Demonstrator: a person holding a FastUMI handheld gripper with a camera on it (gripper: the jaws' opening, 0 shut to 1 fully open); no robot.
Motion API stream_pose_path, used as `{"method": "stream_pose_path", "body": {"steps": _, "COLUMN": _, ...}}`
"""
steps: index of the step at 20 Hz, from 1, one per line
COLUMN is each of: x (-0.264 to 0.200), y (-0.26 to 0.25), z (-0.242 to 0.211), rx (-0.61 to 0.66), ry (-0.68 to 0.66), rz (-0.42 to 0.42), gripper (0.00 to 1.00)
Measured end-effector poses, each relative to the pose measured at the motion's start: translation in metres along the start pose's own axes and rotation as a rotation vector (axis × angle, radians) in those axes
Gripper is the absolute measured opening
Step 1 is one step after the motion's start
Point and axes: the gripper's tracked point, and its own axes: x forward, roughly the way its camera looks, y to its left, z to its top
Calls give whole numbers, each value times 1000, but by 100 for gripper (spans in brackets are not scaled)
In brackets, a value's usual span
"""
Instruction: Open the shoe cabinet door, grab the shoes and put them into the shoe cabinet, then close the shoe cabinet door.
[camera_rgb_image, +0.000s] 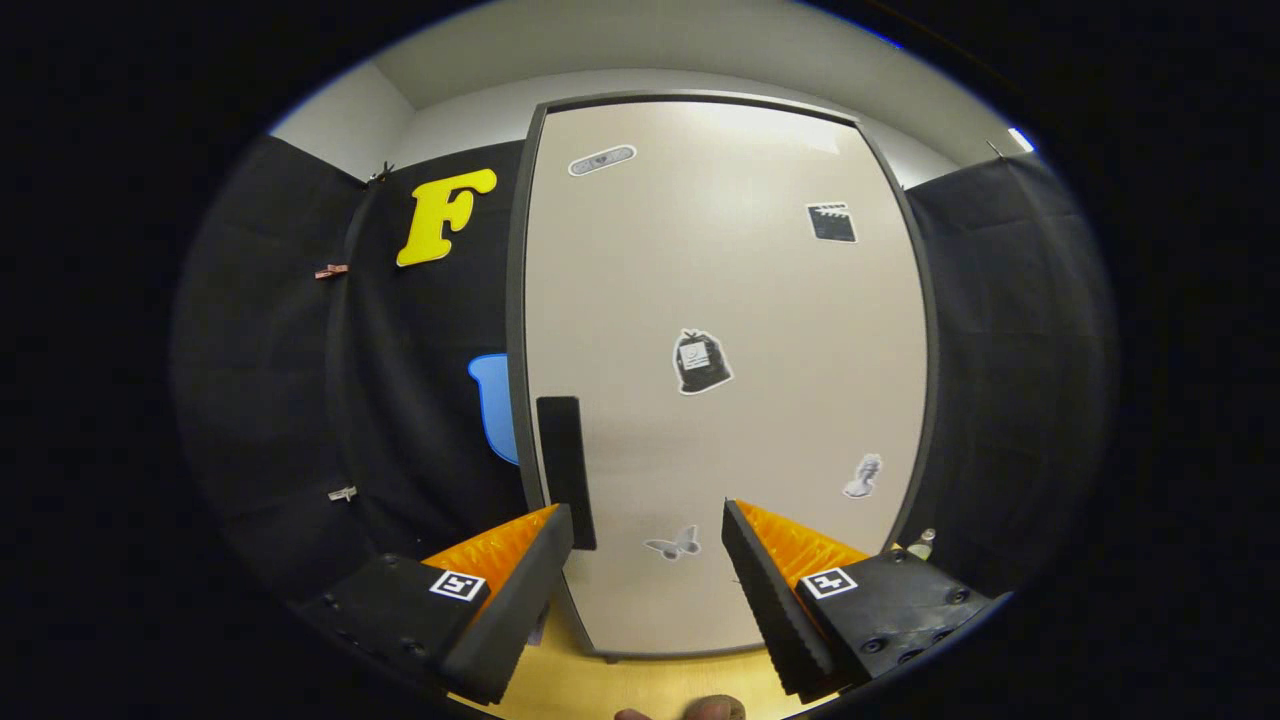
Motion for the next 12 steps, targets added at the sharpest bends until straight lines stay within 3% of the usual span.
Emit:
{"method": "stream_pose_path", "body": {"steps": 9, "x": 61, "y": 44, "z": -14, "rx": -33, "ry": 10, "rz": 18, "gripper": 95}}
{"method": "stream_pose_path", "body": {"steps": 12, "x": 76, "y": 46, "z": -20, "rx": -56, "ry": 16, "rz": -11, "gripper": 73}}
